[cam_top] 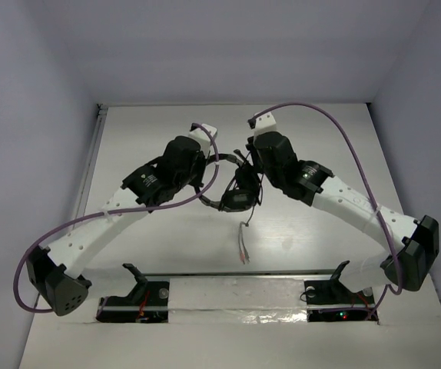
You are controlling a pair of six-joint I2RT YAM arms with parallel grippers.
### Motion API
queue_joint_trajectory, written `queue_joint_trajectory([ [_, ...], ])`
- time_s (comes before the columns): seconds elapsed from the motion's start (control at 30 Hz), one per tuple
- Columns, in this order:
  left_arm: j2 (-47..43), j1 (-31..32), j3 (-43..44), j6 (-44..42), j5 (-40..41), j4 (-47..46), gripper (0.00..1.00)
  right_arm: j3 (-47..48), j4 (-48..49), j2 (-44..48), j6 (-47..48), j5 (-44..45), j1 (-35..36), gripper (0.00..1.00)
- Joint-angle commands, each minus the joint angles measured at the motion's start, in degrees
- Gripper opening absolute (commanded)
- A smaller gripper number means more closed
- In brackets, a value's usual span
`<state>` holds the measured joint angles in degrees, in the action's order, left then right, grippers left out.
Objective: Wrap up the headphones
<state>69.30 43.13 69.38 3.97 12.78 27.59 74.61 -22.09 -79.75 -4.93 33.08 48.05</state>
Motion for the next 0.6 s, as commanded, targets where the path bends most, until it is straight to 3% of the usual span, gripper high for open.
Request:
queue_joint_trajectory([
  [0.0, -4.2, 0.4, 2.4, -1.9, -5.9, 2.1, 0.00, 0.0, 6.7, 2.2, 0.4, -3.0, -2.7, 0.24],
  [0.27, -5.3, 0.4, 4.8, -2.2, -7.7, 2.5, 0.00, -2.5, 10.0, 2.8, -1.0, -8.3, -6.7, 0.27],
  [0.37, -4.9, 0.4, 5.9, -2.8, -3.3, 4.0, 0.00, -5.0, 11.7, 4.4, -2.3, -12.0, -9.3, 0.27],
  [0.57, -2.2, 0.4, 7.5, -2.4, 5.8, 5.7, 0.00, -3.3, 6.7, 5.7, -6.1, -12.2, -11.2, 0.10],
])
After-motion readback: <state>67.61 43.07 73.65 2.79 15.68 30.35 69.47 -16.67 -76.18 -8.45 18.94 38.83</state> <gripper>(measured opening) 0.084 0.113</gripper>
